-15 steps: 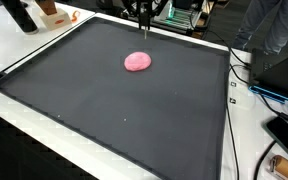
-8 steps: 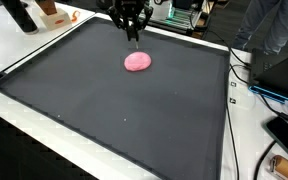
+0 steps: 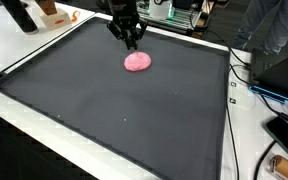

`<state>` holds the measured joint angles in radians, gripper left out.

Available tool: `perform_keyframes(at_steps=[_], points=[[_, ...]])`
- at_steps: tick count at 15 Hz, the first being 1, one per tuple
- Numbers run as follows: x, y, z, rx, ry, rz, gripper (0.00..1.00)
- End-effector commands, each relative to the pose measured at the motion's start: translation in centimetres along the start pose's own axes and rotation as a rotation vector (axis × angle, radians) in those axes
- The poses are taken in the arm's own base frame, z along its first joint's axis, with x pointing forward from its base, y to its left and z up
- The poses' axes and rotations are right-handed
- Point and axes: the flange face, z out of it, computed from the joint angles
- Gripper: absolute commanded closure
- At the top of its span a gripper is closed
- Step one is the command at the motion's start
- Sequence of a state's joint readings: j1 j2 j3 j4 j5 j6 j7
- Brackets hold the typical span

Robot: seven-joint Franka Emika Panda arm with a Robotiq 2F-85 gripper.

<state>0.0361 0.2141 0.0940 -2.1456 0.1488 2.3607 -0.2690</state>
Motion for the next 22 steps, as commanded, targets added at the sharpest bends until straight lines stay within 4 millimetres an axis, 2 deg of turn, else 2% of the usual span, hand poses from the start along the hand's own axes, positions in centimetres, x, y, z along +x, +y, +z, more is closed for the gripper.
perform_keyframes(at_steps=[1,10,22], points=[[-0.1,0.9,1.3,0.029,0.008,0.005,0.94],[-0.2,1.7,3.2,0.036,0.020,0.013,0.94],[-0.3,1.9,5.5,0.045,0.000,0.026,0.94]])
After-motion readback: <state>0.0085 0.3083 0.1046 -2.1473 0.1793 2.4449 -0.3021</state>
